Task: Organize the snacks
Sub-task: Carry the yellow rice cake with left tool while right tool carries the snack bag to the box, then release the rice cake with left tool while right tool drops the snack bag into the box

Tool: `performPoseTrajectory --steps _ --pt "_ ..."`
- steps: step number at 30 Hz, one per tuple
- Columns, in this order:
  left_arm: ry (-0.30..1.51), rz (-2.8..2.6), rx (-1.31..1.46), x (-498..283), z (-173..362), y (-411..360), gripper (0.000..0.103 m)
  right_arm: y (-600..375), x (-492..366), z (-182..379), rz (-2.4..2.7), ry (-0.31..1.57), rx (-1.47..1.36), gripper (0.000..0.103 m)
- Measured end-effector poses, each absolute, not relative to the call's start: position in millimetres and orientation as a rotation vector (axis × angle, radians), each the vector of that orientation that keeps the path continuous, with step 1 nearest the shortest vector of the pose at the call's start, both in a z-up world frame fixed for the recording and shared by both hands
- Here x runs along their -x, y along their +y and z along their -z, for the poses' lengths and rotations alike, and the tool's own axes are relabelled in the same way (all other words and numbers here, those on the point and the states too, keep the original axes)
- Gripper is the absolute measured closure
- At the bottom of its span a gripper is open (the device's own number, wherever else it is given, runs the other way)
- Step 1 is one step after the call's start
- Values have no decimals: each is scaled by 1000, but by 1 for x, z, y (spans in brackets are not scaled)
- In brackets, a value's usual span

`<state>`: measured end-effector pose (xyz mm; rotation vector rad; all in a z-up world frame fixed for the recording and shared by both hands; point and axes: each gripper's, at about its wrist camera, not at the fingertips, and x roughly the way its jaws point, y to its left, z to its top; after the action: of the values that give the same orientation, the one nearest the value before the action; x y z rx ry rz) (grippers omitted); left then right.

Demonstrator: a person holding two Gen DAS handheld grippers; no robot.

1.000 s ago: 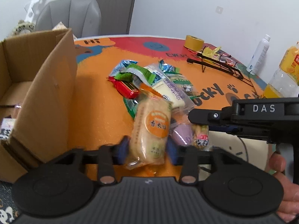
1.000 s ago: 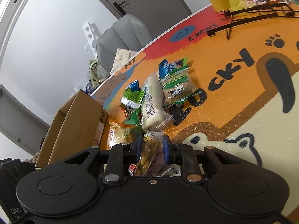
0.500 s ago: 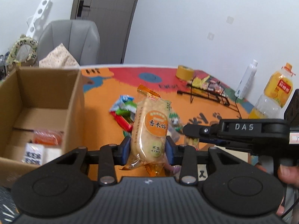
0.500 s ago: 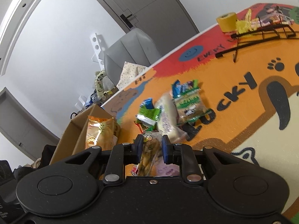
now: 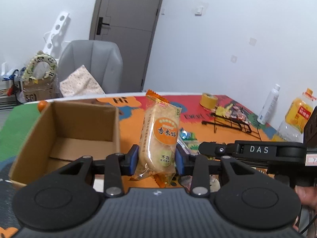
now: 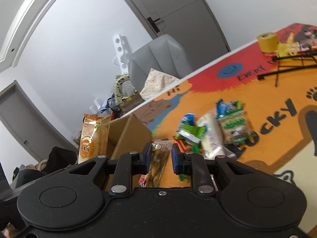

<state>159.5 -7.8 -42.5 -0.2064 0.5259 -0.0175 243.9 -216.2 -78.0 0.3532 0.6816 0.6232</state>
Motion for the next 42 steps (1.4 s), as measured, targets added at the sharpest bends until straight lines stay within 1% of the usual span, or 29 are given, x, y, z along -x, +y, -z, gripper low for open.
performPoseTrajectory --steps 14,28,31,33,37,39,42 --pt "482 -94 233 -148 24 45 66 -172 -244 57 -702 636 -300 83" --pt "524 -202 300 -149 41 104 65 -122 -250 55 -777 648 -251 83" --pt "534 -236 288 -147 44 110 57 -112 -251 56 -786 659 -243 83" --pt "531 -234 302 -144 43 114 46 -105 -250 55 -795 663 -234 83" --pt "515 -248 310 -137 39 122 40 -93 -248 54 -815 669 -221 83" --pt "511 -252 308 -135 37 123 33 -84 -248 52 -831 672 -222 83" --pt "507 -259 299 -132 34 125 29 -71 -252 48 -853 685 -239 83"
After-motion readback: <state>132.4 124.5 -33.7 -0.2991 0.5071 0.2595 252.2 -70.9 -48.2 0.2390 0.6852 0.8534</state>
